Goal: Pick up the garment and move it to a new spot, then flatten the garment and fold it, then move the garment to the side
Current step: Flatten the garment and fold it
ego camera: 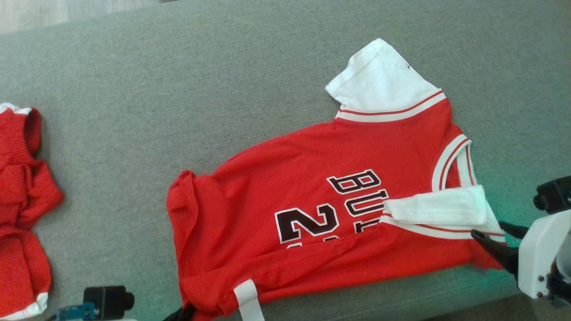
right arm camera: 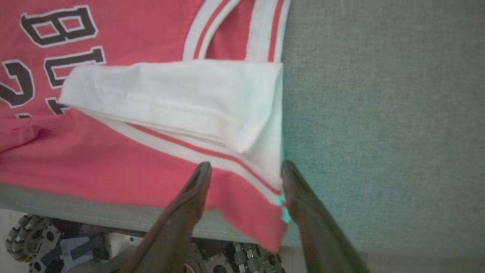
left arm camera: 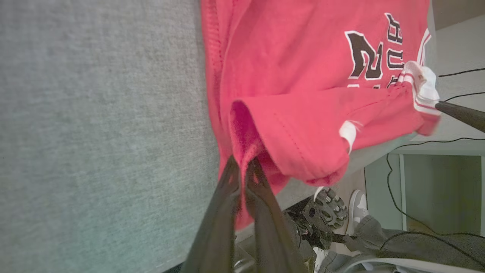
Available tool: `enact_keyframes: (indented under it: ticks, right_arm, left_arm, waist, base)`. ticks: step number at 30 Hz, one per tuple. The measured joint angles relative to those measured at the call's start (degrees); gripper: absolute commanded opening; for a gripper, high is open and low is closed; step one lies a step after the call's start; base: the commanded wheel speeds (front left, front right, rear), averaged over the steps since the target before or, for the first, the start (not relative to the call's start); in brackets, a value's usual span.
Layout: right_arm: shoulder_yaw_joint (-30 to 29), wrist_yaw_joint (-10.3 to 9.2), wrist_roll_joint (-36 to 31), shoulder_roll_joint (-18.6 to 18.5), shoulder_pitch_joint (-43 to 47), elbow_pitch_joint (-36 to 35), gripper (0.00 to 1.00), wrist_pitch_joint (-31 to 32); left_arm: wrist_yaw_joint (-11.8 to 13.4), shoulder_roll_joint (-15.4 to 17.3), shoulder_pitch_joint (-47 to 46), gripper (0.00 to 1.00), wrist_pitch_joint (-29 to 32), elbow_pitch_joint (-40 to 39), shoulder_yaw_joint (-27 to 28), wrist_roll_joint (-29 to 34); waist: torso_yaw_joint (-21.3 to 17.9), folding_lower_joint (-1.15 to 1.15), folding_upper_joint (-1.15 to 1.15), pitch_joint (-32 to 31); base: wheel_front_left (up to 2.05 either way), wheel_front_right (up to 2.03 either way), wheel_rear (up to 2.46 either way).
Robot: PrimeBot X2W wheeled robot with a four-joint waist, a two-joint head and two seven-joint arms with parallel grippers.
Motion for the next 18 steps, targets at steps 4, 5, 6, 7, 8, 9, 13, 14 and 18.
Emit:
enact_keyframes:
  ticks: [4, 5, 6, 7, 8, 9, 13, 14, 18]
  right_arm:
    - [-0.1, 0.00, -1.1, 0.1, -0.2, 0.0, 1.00, -1.2]
    - [-0.4, 0.00, -1.3, -0.2, -0.1, -0.4, 1.00, -1.7]
    - [-1.0, 0.00, -1.6, -0.5, -0.2, -1.1, 1.00, -2.0]
    - [-1.9, 0.00, -1.4, -0.7, -0.2, -2.1, 1.00, -2.3]
    - [-2.6, 0.00, -1.2, -1.0, -0.4, -3.1, 1.00, -2.3]
    - [-3.2, 0.00, -1.2, -1.4, -0.9, -4.0, 1.00, -2.3]
    - [-5.2, 0.00, -0.2, -2.4, -4.5, -7.5, 1.00, -2.2]
    - [-5.6, 0.00, -0.4, -2.4, -6.1, -7.7, 1.00, -2.2]
    - [-6.2, 0.00, -4.4, -0.3, -16.4, -5.6, 1.00, -4.4]
  left_arm:
    - [0.1, -0.4, -0.5, 1.00, -1.8, 0.8, 0.2, 0.9]
    - [0.1, -0.3, -0.5, 1.00, -1.9, 0.8, 0.5, 0.9]
    - [0.2, -0.3, -0.4, 1.00, -2.4, 0.6, 0.9, 0.9]
    - [0.3, -0.3, -0.3, 1.00, -2.8, 0.2, 1.5, 0.9]
    - [0.3, 0.0, 0.1, 1.00, -3.1, -0.5, 2.2, 0.9]
    - [0.4, 0.5, 0.5, 1.00, -3.5, -1.1, 2.8, 0.9]
    - [2.3, 2.4, 2.1, 1.00, -4.1, -3.7, 6.1, 0.9]
    - [2.8, 2.6, 1.9, 1.00, -4.4, -3.9, 7.3, 1.1]
    - [3.7, 2.8, -4.7, 1.00, -4.2, -4.6, 8.0, 2.9]
  waist:
    - [0.3, 0.00, 0.00, -0.4]
    - [0.4, 0.00, 0.00, -0.5]
    - [0.4, 0.00, 0.00, -0.6]
    - [0.3, 0.00, 0.00, -0.6]
    - [0.2, 0.00, 0.00, -0.7]
    - [0.1, 0.00, 0.00, -0.8]
    - [0.0, 0.00, 0.00, -0.2]
    - [0.1, 0.00, 0.00, 0.2]
    - [0.6, 0.00, 0.00, 2.6]
  base:
    - [0.00, 0.00, 0.00]
    - [0.00, 0.00, 0.00]
    - [0.00, 0.00, 0.00]
    - [0.00, 0.00, 0.00]
    - [0.00, 0.00, 0.00]
    - [0.00, 0.00, 0.00]
    - [0.00, 0.00, 0.00]
    - [0.00, 0.00, 0.00]
    - [0.00, 0.00, 0.00]
